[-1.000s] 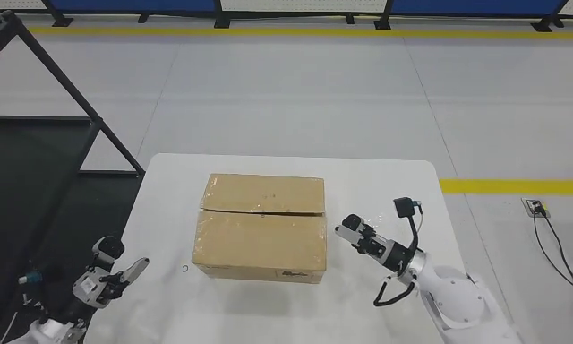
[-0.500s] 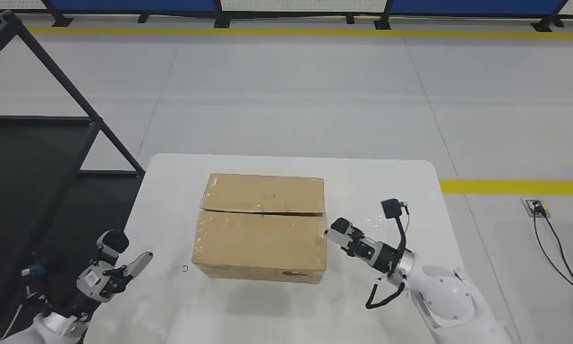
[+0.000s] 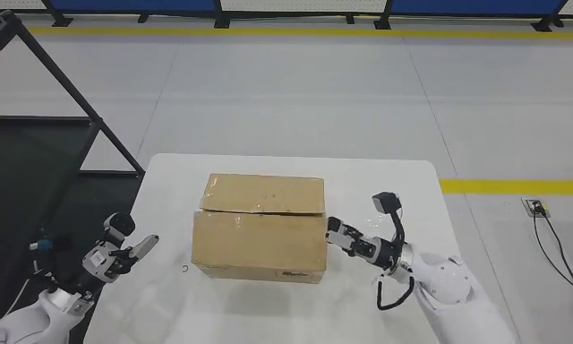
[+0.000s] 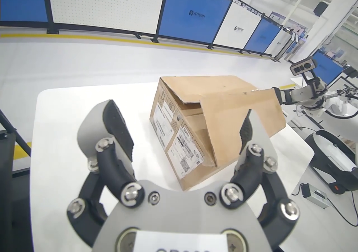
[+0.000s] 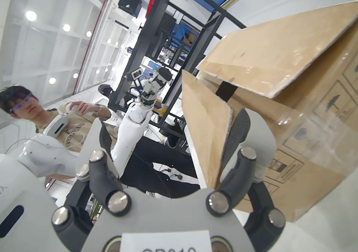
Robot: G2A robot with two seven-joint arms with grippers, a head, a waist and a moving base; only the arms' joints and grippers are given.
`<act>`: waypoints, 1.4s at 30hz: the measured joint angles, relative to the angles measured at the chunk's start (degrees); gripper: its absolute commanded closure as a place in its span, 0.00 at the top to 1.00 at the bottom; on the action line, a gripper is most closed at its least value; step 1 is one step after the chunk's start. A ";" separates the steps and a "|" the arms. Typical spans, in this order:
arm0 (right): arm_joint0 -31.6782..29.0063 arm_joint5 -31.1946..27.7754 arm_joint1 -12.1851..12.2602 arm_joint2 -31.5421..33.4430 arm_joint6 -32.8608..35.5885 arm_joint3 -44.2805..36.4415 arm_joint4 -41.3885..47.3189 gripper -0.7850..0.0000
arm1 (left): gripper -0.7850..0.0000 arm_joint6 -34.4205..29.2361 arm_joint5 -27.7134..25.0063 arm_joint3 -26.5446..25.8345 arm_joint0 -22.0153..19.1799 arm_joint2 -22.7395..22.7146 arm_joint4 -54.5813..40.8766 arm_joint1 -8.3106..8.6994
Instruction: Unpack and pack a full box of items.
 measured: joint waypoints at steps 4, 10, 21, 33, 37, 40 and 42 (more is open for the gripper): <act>-0.59 -3.94 0.49 0.72 5.67 -0.55 4.90 1.00 | 1.00 -0.08 0.18 0.04 0.04 0.28 -1.17 0.21; -2.60 -7.74 1.79 0.33 12.83 -6.24 7.27 1.00 | 1.00 -1.21 2.05 -0.55 -0.08 0.88 -3.45 0.54; -6.75 -10.09 6.53 -4.09 10.15 -13.31 -2.80 1.00 | 1.00 -1.83 -2.21 -2.42 0.80 4.51 5.57 1.12; -3.21 -9.20 9.95 -9.57 11.03 -9.15 -1.36 1.00 | 1.00 -2.65 -8.54 -0.63 2.52 5.06 12.79 2.19; -0.63 -6.74 10.24 -11.99 13.50 -7.99 -1.82 1.00 | 1.00 -2.67 -7.70 0.33 2.66 5.67 13.21 2.40; 1.15 -5.79 10.28 -13.89 14.44 -7.06 -2.62 1.00 | 1.00 -3.37 -7.09 1.07 2.40 6.49 14.11 2.58; 2.21 -5.58 10.26 -14.95 14.65 -6.38 -2.77 1.00 | 1.00 -3.48 -6.51 1.39 2.10 7.17 15.45 2.68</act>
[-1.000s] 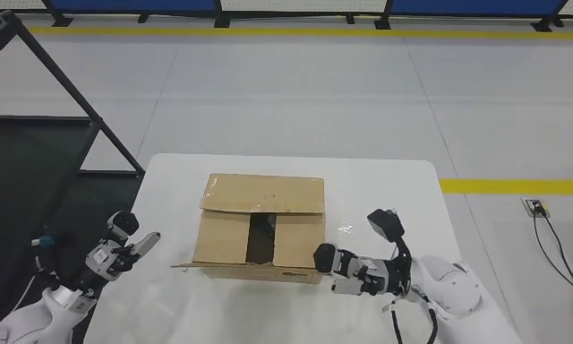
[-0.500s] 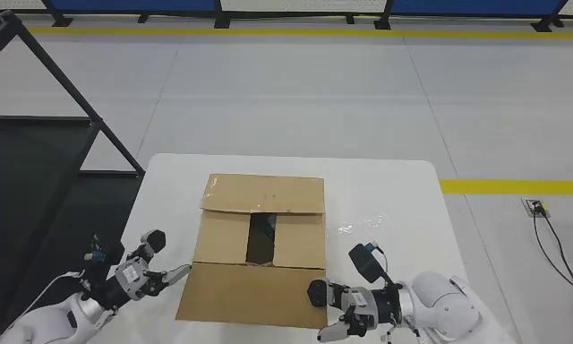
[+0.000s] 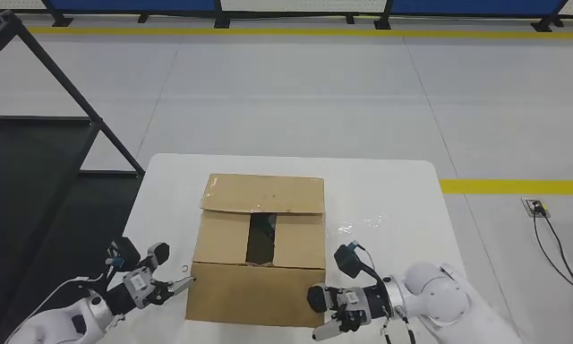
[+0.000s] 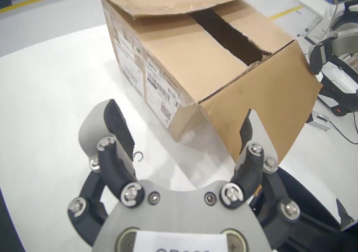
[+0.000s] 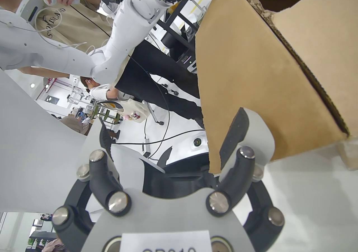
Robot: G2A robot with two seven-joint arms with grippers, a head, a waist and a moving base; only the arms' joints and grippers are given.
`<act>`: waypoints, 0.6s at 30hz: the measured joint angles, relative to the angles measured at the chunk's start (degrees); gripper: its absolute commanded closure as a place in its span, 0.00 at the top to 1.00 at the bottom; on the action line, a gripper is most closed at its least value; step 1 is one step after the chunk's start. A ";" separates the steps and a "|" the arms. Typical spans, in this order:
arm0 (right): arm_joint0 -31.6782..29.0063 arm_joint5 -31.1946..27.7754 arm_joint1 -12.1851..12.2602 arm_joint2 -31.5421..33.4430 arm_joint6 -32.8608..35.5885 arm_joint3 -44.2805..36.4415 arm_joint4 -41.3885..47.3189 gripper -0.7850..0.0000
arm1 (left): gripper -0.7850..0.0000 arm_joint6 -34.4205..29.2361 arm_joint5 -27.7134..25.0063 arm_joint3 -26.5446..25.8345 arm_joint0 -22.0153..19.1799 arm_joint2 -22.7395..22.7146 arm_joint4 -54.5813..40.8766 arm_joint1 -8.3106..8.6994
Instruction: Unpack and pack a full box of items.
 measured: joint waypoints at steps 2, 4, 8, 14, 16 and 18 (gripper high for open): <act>0.73 -0.07 -0.02 -0.74 -0.07 0.47 0.07 1.00 | 1.00 0.39 0.60 0.31 -0.23 0.68 1.32 0.04; 1.40 -0.34 0.02 -1.53 -0.35 0.73 0.13 1.00 | 1.00 1.06 1.19 0.70 -0.51 1.46 2.77 0.07; 2.31 -0.82 0.37 -3.19 -0.82 -0.27 0.10 1.00 | 1.00 2.39 2.91 1.52 -1.05 2.56 4.14 0.10; 2.44 -2.67 1.21 -3.22 -2.67 -1.20 10.56 1.00 | 1.00 3.40 3.61 2.09 -1.32 3.06 4.32 0.20; 2.43 -2.63 1.20 -3.21 -2.63 -1.17 11.49 1.00 | 1.00 3.38 3.60 2.08 -1.31 3.05 4.32 0.20; 2.44 -2.61 1.20 -3.23 -2.61 -1.17 9.05 1.00 | 1.00 3.38 3.60 2.08 -1.31 3.05 4.32 0.20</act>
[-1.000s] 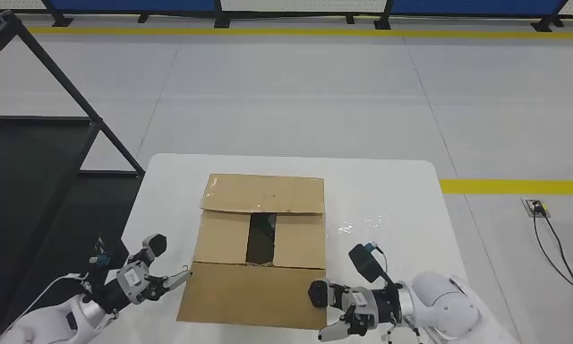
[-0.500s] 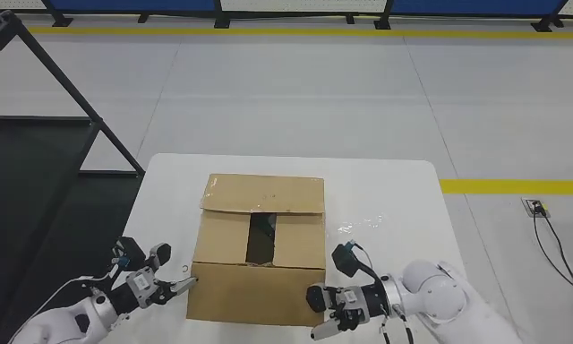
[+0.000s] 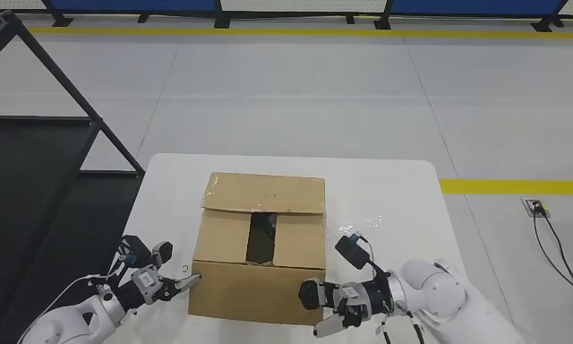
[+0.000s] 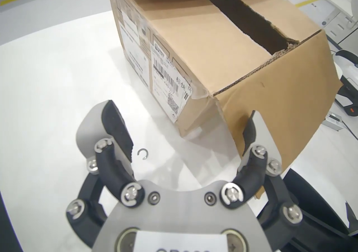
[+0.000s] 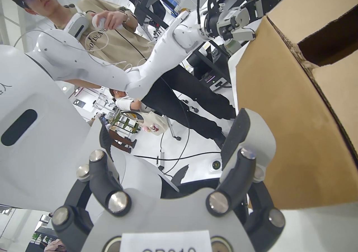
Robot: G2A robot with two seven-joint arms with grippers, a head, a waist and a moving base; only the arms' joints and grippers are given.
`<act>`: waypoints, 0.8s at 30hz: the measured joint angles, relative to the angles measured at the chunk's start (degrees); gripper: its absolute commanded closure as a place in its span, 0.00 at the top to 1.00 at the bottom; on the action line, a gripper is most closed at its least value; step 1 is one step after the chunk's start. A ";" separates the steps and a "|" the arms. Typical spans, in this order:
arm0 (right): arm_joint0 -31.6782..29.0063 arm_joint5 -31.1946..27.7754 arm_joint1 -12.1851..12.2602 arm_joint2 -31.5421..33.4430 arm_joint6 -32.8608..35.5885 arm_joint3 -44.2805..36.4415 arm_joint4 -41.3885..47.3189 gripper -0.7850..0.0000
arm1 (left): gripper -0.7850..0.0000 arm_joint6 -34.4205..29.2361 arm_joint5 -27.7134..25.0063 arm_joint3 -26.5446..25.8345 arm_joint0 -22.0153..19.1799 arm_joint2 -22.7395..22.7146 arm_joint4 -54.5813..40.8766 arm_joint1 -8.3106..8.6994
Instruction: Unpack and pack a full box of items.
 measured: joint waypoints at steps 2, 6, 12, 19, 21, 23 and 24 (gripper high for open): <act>0.00 0.00 0.00 0.00 0.00 0.00 -0.45 1.00 | 1.00 0.00 0.00 0.00 0.00 0.00 0.00 0.00; -0.01 0.01 -0.01 0.00 -0.01 -0.03 -0.43 1.00 | 1.00 0.00 0.00 0.00 0.00 0.00 0.00 0.00; 0.48 3.22 -1.05 -0.28 -6.26 1.28 9.89 1.00 | 1.00 0.00 0.00 0.00 0.00 0.00 0.01 0.00; 3.79 13.85 -2.88 -0.68 -12.91 7.38 25.33 1.00 | 1.00 0.00 0.00 0.00 0.00 0.00 0.01 0.00; 3.90 15.71 -2.91 -0.75 -12.79 7.56 25.81 1.00 | 1.00 0.00 0.00 0.00 0.00 0.00 0.01 0.00; 3.86 14.33 -2.89 -0.74 -12.74 7.48 25.61 1.00 | 1.00 0.00 0.00 0.00 0.00 0.00 0.01 0.00; 3.85 13.92 -2.89 -0.74 -12.73 7.47 25.57 1.00 | 1.00 0.00 0.00 0.00 0.00 0.00 0.01 0.00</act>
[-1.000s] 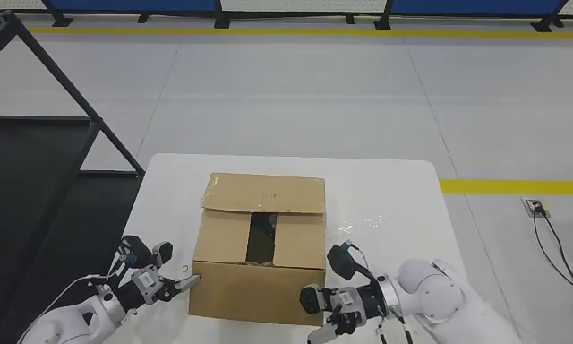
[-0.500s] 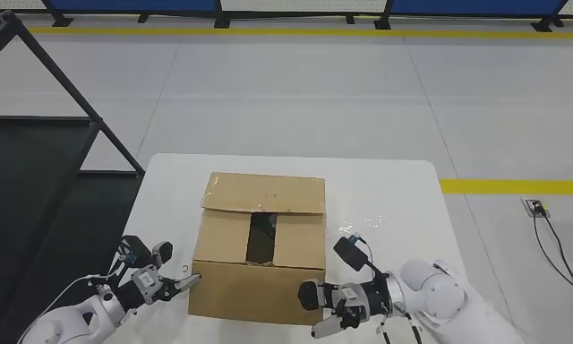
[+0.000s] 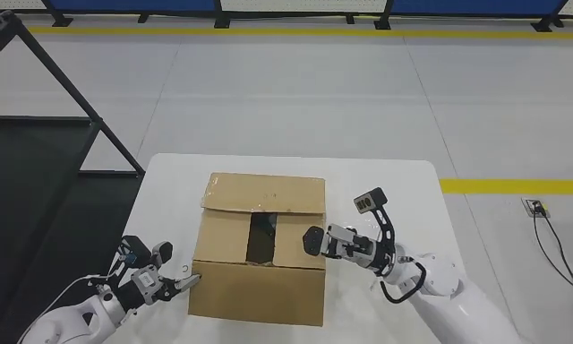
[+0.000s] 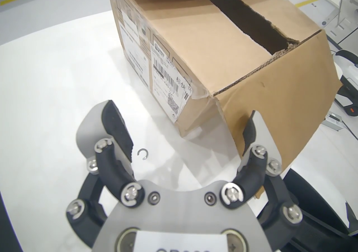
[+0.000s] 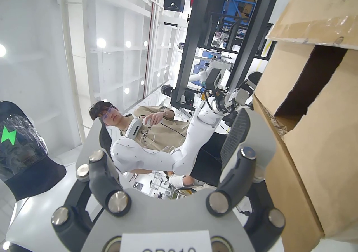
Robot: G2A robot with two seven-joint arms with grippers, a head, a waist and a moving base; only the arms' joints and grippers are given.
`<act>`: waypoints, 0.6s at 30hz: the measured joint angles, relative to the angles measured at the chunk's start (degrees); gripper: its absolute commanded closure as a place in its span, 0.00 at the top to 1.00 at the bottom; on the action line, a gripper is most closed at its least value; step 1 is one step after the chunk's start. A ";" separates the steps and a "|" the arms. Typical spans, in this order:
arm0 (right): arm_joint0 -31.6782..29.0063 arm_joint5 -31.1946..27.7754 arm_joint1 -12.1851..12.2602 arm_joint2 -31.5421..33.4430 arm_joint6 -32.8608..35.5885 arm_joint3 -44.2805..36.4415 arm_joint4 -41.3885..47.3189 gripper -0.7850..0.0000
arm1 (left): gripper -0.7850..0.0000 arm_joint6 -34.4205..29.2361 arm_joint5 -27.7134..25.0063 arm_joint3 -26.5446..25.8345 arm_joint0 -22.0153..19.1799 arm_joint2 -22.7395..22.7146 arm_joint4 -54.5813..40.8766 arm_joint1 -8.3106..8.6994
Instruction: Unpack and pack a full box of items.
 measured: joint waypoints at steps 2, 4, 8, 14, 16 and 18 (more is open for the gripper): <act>0.00 -0.05 0.00 0.00 0.00 0.00 0.00 1.00 | 1.00 0.00 0.00 0.00 0.00 0.00 0.00 0.00; 0.00 -0.05 0.00 0.00 0.00 0.00 0.00 1.00 | 1.00 0.00 0.00 0.00 0.00 0.00 0.00 0.00; -0.22 2.11 -0.33 -0.07 -2.84 -0.14 -0.28 1.00 | 1.00 0.00 0.00 0.00 0.00 0.00 0.00 0.00; 3.67 16.95 -2.03 -2.12 -11.30 2.70 1.77 1.00 | 1.00 0.00 0.00 0.00 0.00 0.00 0.00 0.00; 4.79 20.79 -2.44 -2.59 -12.13 3.47 1.30 1.00 | 1.00 0.00 0.00 0.00 0.00 0.00 0.00 0.00; 5.57 23.61 -2.75 -2.69 -12.36 4.21 1.22 1.00 | 1.00 0.00 0.00 0.00 0.00 0.00 0.00 0.00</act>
